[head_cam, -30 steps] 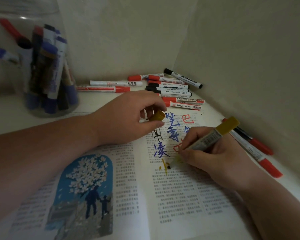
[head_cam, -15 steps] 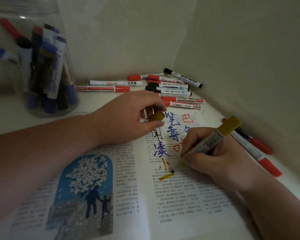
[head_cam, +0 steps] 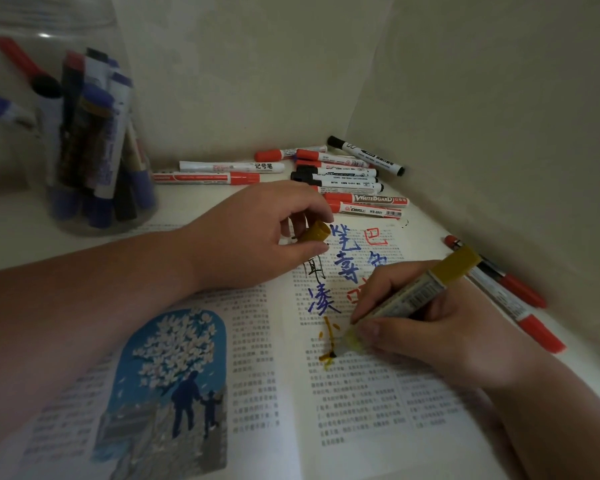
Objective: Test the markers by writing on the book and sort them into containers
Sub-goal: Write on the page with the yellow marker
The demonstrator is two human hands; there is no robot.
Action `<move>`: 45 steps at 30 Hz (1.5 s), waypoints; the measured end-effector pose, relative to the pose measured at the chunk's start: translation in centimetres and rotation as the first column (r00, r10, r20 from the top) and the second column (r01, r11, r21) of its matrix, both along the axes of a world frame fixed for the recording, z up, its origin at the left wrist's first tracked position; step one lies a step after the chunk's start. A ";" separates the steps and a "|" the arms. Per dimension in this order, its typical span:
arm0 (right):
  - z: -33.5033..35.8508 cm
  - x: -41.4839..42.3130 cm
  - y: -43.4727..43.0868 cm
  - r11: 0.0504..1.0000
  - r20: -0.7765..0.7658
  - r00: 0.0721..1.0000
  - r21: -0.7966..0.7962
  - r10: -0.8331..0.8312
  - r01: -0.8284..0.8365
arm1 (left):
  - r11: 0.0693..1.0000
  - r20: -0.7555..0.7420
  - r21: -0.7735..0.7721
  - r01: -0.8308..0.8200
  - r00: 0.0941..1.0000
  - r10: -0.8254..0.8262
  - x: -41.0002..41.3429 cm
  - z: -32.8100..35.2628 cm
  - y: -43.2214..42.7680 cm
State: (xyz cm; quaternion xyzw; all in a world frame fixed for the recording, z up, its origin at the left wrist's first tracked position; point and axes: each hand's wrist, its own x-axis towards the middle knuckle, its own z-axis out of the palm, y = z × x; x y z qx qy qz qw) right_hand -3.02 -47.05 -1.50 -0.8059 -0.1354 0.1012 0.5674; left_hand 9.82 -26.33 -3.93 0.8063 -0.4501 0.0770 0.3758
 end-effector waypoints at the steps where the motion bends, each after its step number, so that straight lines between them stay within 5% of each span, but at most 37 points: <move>1: 0.0 0.1 -0.1 1.000 0.009 1.000 -0.004 -0.018 0.018 | 1.000 -0.002 -0.001 -0.004 1.000 0.004 -0.1 0.0 0.0; 8: -0.1 0.4 -0.8 0.994 0.016 0.999 -0.102 -0.035 0.036 | 1.000 -0.115 0.009 -0.015 0.993 0.016 -0.5 0.6 -0.1; 14: 1.3 2.5 -1.2 0.924 0.060 0.974 0.333 -0.221 0.189 | 0.999 -0.207 -0.034 -0.034 0.978 0.027 -0.8 0.8 -0.2; 20: 5.6 6.9 -0.4 0.979 0.161 0.966 0.056 -0.202 0.196 | 0.994 -0.226 -0.058 -0.091 0.971 0.076 -0.2 0.3 -0.3; 26: 2.4 8.1 0.4 0.867 0.160 0.911 0.405 -0.381 0.291 | 0.989 -0.149 -0.042 -0.138 0.980 0.131 0.3 0.4 0.0; 34: 1.6 7.5 0.4 0.890 0.216 0.911 0.378 -0.351 0.253 | 0.997 -0.046 -0.030 -0.069 0.997 0.068 0.5 0.3 -0.4; 41: 1.2 7.5 0.0 0.964 0.201 0.957 0.207 -0.211 0.169 | 1.000 -0.061 -0.023 -0.014 0.998 0.013 0.3 0.5 -0.2; 45: 1.4 7.5 -0.5 0.951 0.147 0.970 0.270 -0.195 0.150 | 0.994 -0.119 -0.105 0.006 0.993 -0.019 0.2 0.5 -0.2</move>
